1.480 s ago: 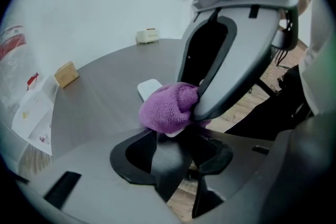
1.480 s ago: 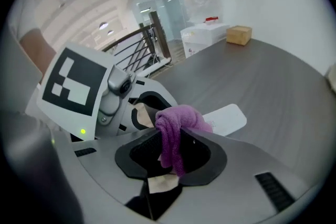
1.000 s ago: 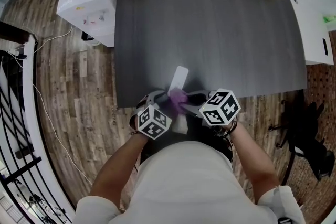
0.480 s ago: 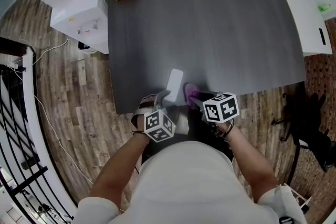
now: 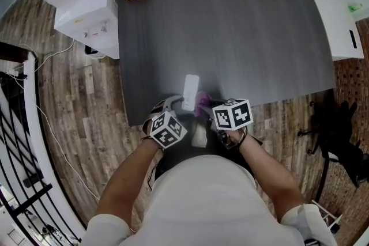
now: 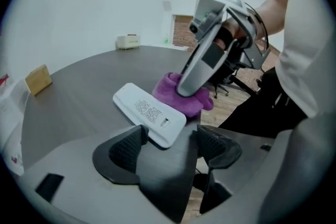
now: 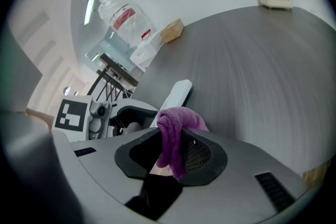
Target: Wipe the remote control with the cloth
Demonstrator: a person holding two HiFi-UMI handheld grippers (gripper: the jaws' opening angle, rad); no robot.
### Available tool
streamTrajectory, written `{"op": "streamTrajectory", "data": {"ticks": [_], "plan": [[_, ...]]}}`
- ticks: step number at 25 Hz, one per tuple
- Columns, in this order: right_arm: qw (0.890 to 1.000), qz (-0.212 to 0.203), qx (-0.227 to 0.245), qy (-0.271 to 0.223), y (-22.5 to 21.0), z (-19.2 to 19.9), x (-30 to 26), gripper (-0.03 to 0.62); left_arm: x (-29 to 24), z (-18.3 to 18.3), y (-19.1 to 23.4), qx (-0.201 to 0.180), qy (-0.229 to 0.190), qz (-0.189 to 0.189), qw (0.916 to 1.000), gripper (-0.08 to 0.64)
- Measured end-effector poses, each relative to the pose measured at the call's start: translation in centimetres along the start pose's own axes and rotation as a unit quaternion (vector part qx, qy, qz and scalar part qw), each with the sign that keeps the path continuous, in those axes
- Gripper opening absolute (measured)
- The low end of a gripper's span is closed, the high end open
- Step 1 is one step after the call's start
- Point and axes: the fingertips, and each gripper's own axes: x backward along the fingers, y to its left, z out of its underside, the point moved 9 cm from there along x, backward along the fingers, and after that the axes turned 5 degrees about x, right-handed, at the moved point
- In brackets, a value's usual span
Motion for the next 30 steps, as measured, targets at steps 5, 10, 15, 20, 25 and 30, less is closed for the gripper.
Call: {"op": "streamTrajectory", "data": {"ticks": [5,10,15,20,25,30], "plan": [[0.996,-0.067,0.025,-0.046,2.1,-2.2,0.7,0.109,0.0,-0.1,0.0,-0.079,0.051,0.025,0.9953,0.314],[0.992,-0.041,0.116,-0.020,3.8,-3.1,-0.3,0.109,0.1,-0.2,0.2,-0.121,0.087,0.037,0.9882,0.316],[0.992,-0.034,0.118,-0.001,3.4,-2.9,-0.7,0.109,0.5,-0.3,0.2,-0.127,0.116,0.033,0.9845,0.316],[0.991,-0.021,0.129,0.014,3.6,-2.6,-1.6,0.109,1.0,0.5,0.6,-0.110,0.120,0.022,0.9864,0.316],[0.988,-0.004,0.150,0.037,4.2,-2.9,-2.9,0.109,2.3,1.3,1.4,-0.032,0.098,0.020,0.9945,0.316],[0.984,0.004,0.171,0.052,4.9,-3.3,-4.5,0.109,4.1,3.1,2.4,0.029,0.078,-0.006,0.9965,0.316]]}}
